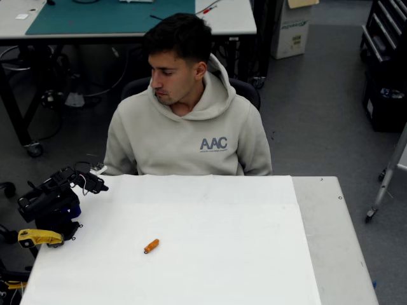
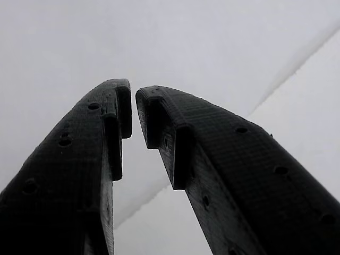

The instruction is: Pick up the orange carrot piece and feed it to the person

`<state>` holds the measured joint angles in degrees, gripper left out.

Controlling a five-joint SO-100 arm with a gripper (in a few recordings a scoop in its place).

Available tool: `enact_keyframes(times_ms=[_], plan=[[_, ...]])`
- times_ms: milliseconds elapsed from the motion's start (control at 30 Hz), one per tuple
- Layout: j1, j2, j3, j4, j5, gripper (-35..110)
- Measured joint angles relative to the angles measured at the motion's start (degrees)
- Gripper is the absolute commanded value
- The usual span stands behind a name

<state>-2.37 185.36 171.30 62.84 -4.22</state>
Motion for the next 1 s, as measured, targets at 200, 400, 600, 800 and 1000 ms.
enact_keyframes(times_ms=[200,400,600,800,1000], plan=[[-9.23,1.14,0.00,0.00,-0.62,-2],[-10.37,1.14,0.00,0.00,-0.62,-2],[-10.28,1.14,0.00,0.00,-0.62,-2],[-9.76,1.14,0.00,0.00,-0.62,-2],[-9.76,1.14,0.00,0.00,-0.62,-2]])
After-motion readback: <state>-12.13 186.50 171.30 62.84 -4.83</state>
